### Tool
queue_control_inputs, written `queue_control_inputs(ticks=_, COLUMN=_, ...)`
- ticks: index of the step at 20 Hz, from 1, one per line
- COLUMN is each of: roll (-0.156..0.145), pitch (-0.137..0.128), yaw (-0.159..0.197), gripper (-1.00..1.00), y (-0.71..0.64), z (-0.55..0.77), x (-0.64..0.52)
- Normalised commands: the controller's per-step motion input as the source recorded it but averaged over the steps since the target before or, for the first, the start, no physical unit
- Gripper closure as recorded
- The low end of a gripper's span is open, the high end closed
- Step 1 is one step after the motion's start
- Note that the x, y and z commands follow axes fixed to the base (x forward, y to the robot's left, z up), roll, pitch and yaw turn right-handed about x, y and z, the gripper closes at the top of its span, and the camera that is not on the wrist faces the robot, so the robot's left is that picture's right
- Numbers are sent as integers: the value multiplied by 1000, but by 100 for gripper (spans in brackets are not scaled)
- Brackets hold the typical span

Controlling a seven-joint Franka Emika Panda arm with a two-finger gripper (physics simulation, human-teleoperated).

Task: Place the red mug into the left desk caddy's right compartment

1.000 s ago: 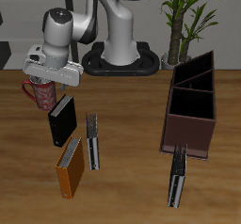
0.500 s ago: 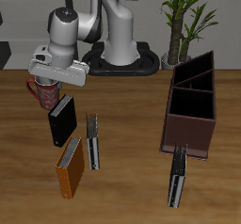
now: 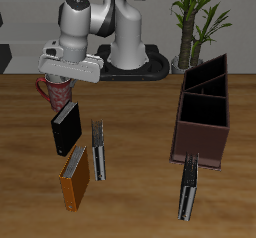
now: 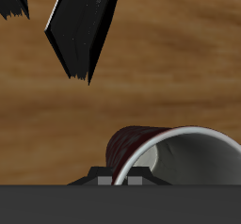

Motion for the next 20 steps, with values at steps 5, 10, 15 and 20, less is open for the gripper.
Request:
queue_control_inputs(ticks=5, roll=32, pitch=-37, yaw=50, gripper=100, y=519, z=512, x=-19)
queue_control_inputs(ticks=10, roll=14, pitch=-29, yaw=85, gripper=100, y=566, z=507, x=54)
queue_control_inputs(ticks=15, roll=-15, pitch=7, yaw=43, gripper=100, y=304, z=344, x=168)
queue_control_inputs(ticks=20, roll=33, pitch=-15, yaw=68, gripper=100, y=477, z=448, x=156)
